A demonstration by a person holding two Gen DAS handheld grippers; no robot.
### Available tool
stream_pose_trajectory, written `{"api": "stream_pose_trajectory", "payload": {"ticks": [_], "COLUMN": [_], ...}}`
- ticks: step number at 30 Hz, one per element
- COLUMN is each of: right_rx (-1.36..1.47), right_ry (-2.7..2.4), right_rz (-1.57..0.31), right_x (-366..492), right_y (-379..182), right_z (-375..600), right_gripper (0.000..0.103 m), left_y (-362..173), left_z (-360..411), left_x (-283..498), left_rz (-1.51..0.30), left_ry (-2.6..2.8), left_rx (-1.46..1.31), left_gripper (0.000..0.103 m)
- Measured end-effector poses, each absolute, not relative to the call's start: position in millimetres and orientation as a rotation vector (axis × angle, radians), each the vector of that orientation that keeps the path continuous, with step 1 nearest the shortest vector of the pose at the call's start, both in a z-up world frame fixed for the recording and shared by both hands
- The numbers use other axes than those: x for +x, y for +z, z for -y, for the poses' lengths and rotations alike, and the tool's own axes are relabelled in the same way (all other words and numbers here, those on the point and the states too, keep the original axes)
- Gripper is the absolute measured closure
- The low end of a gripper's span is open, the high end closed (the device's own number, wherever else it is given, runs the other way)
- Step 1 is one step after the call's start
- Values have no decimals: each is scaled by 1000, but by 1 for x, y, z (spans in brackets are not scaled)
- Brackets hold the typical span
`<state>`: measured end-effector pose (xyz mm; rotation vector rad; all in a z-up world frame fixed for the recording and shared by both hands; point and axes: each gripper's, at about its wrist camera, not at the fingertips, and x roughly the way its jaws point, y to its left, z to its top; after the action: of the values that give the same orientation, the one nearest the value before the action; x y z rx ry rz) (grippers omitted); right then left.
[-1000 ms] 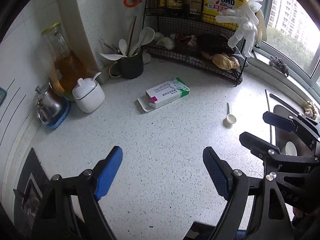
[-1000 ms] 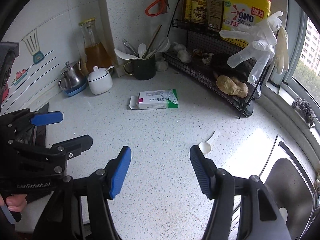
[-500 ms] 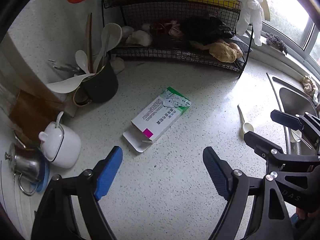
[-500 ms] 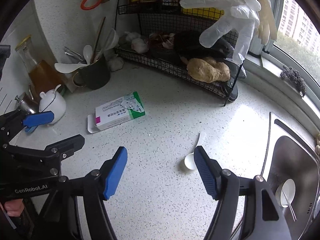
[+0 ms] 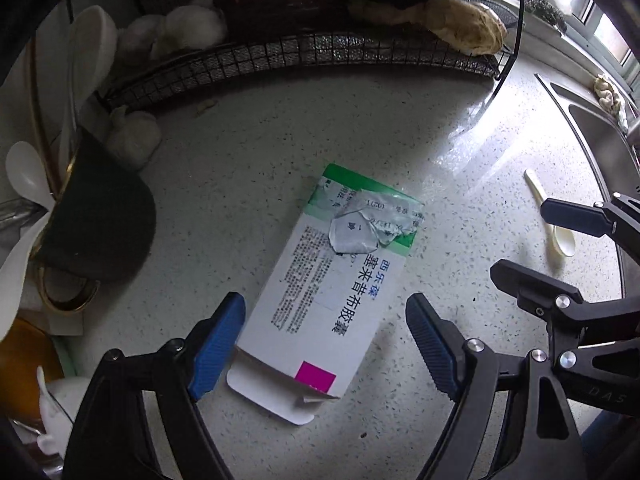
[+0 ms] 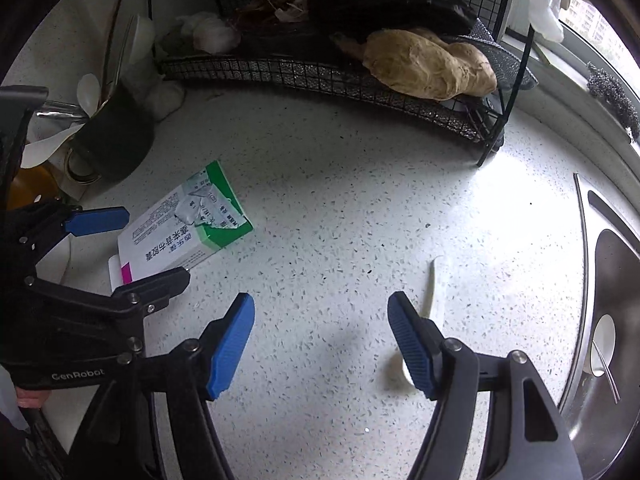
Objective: Collect trash
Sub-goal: 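Grasp the white-and-green medicine box with the left tool, then grasp the white plastic scoop with the right tool while the left tool holds the box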
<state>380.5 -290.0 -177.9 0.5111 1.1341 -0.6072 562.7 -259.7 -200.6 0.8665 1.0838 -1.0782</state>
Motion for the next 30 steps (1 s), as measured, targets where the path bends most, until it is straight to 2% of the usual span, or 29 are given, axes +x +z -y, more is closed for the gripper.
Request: {"api": "stream_pose_trajectory", "payload": {"ticks": [12,14,16,30], "right_rx": [533,528,522,492], "right_ry": [-616,-612,-612,-571], "right_rz": [-1153,-1146,-1148,-1137], "right_x": [380,370,363,297], "right_y": [-180,-175,-174,-148], "right_z": [313,315,314,324], "right_gripper": [36,36,36,36], "left_y": [-217,-215,-213,-186], "left_z": [277,281,281,259], "left_x": [567,559,552,489], "left_rz": [-1101,-1099,-1089,-1125], "left_ry": [-1152,-1159,-1137,-950], "left_rx": [866,860,848,629], "left_gripper": [21,28,43,43]}}
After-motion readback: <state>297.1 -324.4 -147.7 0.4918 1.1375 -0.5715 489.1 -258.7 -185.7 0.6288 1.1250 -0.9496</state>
